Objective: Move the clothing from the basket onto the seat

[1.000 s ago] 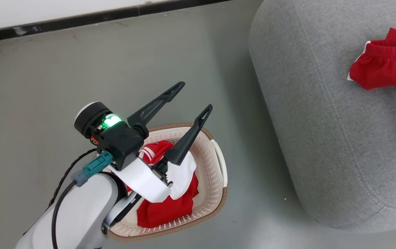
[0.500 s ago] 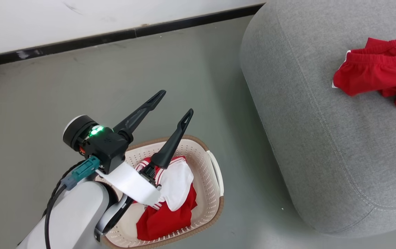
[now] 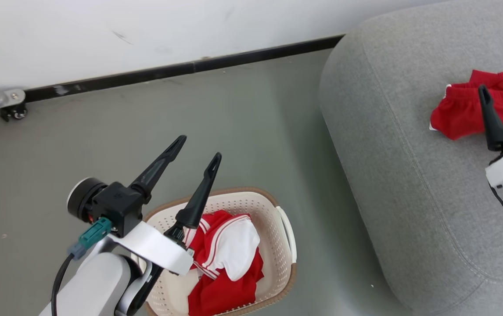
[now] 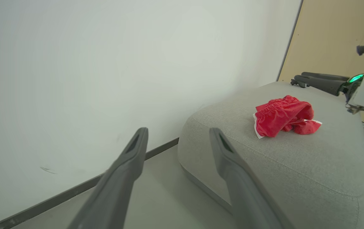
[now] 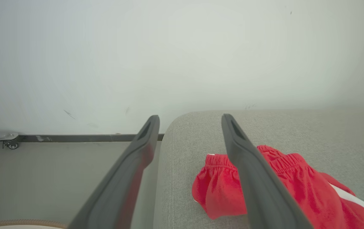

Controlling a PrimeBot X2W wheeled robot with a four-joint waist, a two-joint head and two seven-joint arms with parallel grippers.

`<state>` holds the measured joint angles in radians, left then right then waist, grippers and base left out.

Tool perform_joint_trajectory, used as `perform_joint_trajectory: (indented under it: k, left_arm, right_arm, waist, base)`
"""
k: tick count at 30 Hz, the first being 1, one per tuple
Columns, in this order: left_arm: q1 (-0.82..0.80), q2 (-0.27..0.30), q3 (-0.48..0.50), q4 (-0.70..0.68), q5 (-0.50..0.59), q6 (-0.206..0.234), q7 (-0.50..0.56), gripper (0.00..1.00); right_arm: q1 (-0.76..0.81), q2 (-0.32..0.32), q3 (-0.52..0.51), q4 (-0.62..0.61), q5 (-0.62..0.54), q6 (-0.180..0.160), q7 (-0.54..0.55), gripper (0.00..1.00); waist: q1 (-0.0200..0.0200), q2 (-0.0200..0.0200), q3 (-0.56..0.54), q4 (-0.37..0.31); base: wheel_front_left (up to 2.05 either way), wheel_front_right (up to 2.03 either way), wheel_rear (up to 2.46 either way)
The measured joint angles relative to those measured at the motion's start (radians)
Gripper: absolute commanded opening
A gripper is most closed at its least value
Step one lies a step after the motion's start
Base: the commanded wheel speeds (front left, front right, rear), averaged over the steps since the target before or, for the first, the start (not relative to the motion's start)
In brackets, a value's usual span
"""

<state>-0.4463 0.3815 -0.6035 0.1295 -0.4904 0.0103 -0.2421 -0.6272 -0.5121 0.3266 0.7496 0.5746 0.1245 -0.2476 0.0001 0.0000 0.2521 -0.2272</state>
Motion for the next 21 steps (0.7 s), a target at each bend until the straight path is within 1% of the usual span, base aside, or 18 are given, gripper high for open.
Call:
perform_joint_trajectory:
  k: [3, 10, 14, 21]
  left_arm:
    - [0.030, 0.003, 0.016, 0.004, 0.000, 0.013, -0.005, 1.00]
    - [0.101, 0.002, 0.065, 0.012, -0.011, 0.054, -0.006, 1.00]
    - [0.136, -0.011, 0.112, 0.005, -0.018, 0.088, -0.006, 1.00]
    - [0.172, -0.020, 0.163, -0.014, -0.010, 0.115, -0.006, 1.00]
  right_arm:
    - [-0.019, 0.016, -0.007, -0.012, -0.024, 0.000, 0.000, 1.00]
    - [-0.027, 0.084, -0.019, -0.035, -0.065, 0.000, 0.000, 1.00]
    - [-0.023, 0.132, -0.028, -0.036, -0.089, 0.000, 0.000, 1.00]
    - [0.008, 0.206, -0.039, -0.040, -0.128, 0.000, 0.000, 1.00]
  waist:
    - [0.0000, 0.0001, -0.016, 0.017]
    - [0.0000, 0.0000, -0.053, 0.062]
    - [0.0000, 0.0000, -0.079, 0.095]
    - [0.0000, 0.0000, -0.117, 0.136]
  base:
    - [0.00, 0.00, 0.00]
    - [0.00, 0.00, 0.00]
    - [0.00, 0.00, 0.00]
    - [0.00, 0.00, 0.00]
